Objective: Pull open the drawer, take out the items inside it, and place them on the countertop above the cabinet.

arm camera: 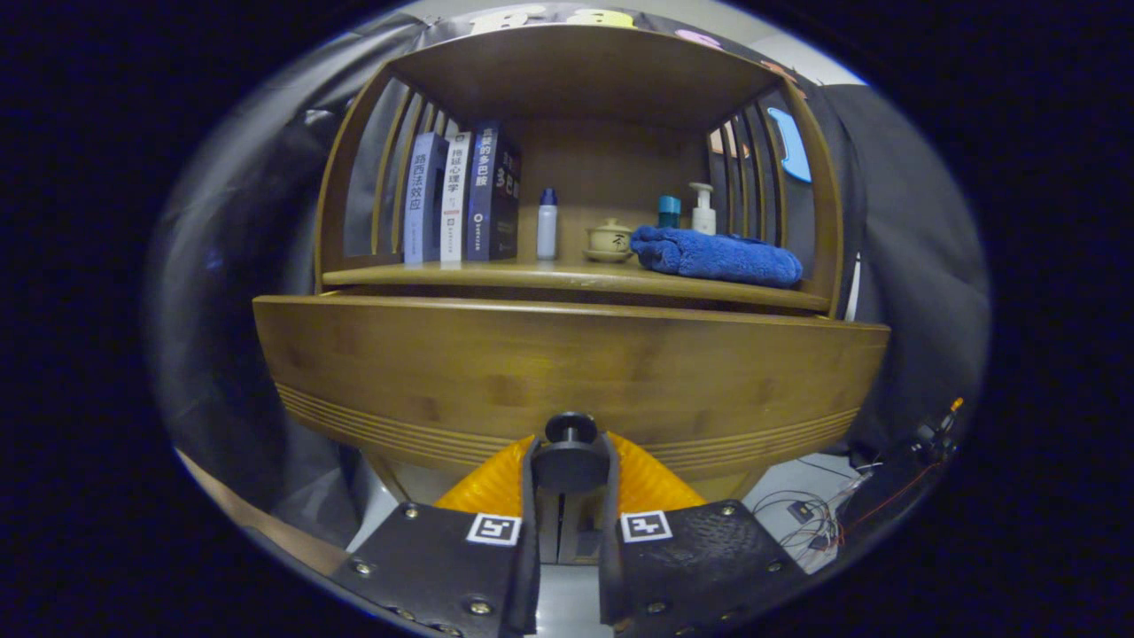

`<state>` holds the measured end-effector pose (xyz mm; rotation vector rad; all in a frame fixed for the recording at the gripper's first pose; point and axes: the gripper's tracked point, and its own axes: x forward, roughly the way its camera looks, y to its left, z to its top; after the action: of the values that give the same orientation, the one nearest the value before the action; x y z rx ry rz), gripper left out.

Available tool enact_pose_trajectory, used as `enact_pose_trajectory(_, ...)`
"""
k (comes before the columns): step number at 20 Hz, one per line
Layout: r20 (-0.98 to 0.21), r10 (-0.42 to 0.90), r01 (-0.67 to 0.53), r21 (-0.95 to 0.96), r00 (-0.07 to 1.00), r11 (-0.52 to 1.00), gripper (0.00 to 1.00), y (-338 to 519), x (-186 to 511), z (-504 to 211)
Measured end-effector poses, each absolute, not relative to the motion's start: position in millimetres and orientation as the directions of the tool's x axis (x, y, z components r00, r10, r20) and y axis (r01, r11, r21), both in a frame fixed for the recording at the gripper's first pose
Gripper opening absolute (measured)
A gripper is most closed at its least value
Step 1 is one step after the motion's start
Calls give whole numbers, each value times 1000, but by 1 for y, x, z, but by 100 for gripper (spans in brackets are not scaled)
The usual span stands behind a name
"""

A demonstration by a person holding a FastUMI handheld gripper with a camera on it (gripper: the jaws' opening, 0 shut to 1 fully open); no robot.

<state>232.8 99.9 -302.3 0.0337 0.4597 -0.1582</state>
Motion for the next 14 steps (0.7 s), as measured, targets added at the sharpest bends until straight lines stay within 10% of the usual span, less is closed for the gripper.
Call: enact_pose_trajectory(14, -576, -85, 93, -15, 813, 996, 27, 121, 151, -298)
